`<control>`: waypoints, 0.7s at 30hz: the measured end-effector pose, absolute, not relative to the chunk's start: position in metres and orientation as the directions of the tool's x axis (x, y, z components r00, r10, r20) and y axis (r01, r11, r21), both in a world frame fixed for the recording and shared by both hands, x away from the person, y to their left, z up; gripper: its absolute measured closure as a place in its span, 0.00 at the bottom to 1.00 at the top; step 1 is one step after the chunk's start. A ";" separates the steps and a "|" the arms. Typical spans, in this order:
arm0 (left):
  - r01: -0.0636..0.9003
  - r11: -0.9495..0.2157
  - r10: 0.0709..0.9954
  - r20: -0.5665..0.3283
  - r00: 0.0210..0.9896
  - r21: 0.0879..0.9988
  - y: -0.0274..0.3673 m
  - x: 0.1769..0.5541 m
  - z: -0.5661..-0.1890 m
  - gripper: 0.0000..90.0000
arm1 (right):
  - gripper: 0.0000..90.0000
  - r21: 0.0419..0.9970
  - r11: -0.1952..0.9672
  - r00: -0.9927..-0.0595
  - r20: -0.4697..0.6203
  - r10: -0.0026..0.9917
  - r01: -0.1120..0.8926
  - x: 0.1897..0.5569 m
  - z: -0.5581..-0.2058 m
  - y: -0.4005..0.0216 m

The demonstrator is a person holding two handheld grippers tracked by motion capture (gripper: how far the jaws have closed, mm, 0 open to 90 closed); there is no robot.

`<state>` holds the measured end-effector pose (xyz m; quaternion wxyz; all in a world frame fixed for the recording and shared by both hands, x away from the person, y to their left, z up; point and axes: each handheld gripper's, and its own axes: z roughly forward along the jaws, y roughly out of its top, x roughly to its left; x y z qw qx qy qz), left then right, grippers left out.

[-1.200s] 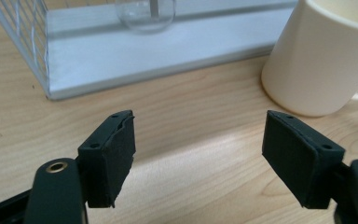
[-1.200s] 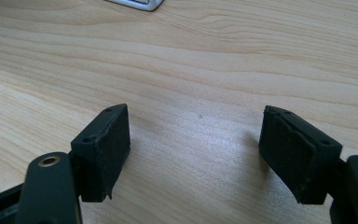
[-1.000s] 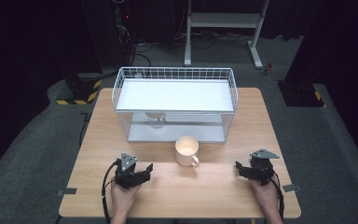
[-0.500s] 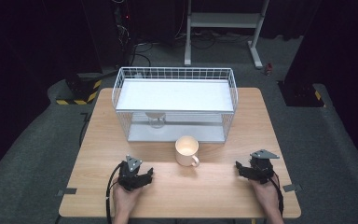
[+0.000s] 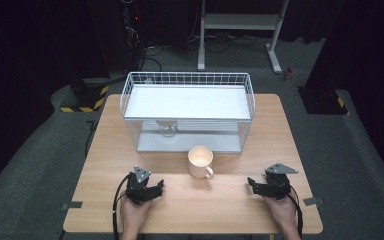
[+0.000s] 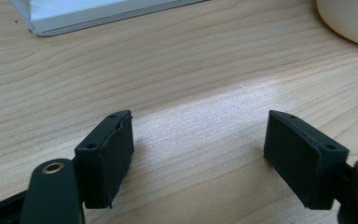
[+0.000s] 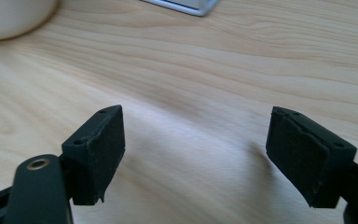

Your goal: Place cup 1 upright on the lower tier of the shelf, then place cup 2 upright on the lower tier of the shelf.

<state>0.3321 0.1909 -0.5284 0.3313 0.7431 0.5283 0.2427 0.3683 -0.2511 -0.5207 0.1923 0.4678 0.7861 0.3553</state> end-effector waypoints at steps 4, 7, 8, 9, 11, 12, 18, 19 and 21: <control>0.625 -0.222 0.946 0.011 0.323 0.748 0.191 0.332 -0.528 0.27 | 0.20 0.756 0.312 -0.538 0.063 0.841 0.575 0.358 -0.518 -0.243; 0.626 -0.220 0.947 0.009 0.322 0.748 0.191 0.332 -0.528 0.27 | 0.19 0.768 0.318 -0.581 0.086 0.810 0.557 0.351 -0.517 -0.236; 0.627 -0.218 0.947 0.007 0.321 0.747 0.191 0.332 -0.528 0.27 | 0.19 0.770 0.318 -0.593 0.096 0.799 0.554 0.348 -0.516 -0.232; 0.627 -0.218 0.947 0.007 0.321 0.747 0.191 0.332 -0.528 0.27 | 0.19 0.772 0.318 -0.599 0.101 0.794 0.551 0.346 -0.516 -0.230; 0.627 -0.218 0.947 0.007 0.320 0.748 0.191 0.332 -0.528 0.27 | 0.18 0.776 0.321 -0.616 0.108 0.780 0.543 0.341 -0.515 -0.222; 0.627 -0.218 0.947 0.007 0.320 0.748 0.191 0.332 -0.528 0.27 | 0.17 0.777 0.322 -0.624 0.115 0.772 0.542 0.340 -0.515 -0.219; 0.627 -0.218 0.947 0.008 0.320 0.748 0.191 0.332 -0.528 0.27 | 0.15 0.781 0.361 -0.690 0.121 0.714 0.510 0.337 -0.513 -0.198; 0.627 -0.218 0.947 0.008 0.320 0.748 0.191 0.332 -0.528 0.27 | 0.15 0.784 0.368 -0.698 0.113 0.707 0.500 0.337 -0.513 -0.195; 0.630 -0.216 0.948 0.005 0.319 0.746 0.191 0.332 -0.528 0.27 | 0.15 0.783 0.369 -0.706 0.122 0.698 0.500 0.337 -0.512 -0.189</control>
